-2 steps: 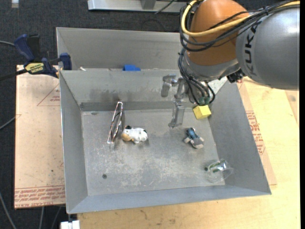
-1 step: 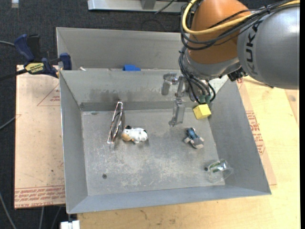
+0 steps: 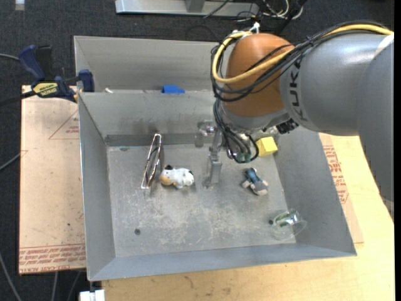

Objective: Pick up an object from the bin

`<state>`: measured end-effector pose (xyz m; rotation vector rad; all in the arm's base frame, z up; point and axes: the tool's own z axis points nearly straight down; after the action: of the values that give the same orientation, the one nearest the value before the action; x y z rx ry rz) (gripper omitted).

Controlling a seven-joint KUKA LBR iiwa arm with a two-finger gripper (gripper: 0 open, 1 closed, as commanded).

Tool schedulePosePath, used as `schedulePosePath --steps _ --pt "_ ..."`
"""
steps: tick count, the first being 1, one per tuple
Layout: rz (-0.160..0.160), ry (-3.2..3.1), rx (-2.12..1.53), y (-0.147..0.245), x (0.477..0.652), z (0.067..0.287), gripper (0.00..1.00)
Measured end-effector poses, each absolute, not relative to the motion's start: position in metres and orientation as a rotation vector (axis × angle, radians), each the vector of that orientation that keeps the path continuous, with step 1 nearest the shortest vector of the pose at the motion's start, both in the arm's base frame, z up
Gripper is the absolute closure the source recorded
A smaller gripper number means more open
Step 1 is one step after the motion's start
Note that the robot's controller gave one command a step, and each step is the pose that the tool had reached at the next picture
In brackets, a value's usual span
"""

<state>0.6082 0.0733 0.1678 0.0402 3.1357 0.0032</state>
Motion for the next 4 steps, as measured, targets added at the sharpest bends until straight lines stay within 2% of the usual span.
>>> schedulePosePath --steps 1,2,3,4 --pt "0.006 3.137 0.155 0.128 0.575 0.161 0.0" --pt "0.003 3.132 0.203 0.1 0.603 0.108 0.0" --pt "0.003 3.096 0.522 0.11 0.582 0.077 0.0" --pt "0.001 3.098 0.508 0.107 0.592 0.07 1.0"
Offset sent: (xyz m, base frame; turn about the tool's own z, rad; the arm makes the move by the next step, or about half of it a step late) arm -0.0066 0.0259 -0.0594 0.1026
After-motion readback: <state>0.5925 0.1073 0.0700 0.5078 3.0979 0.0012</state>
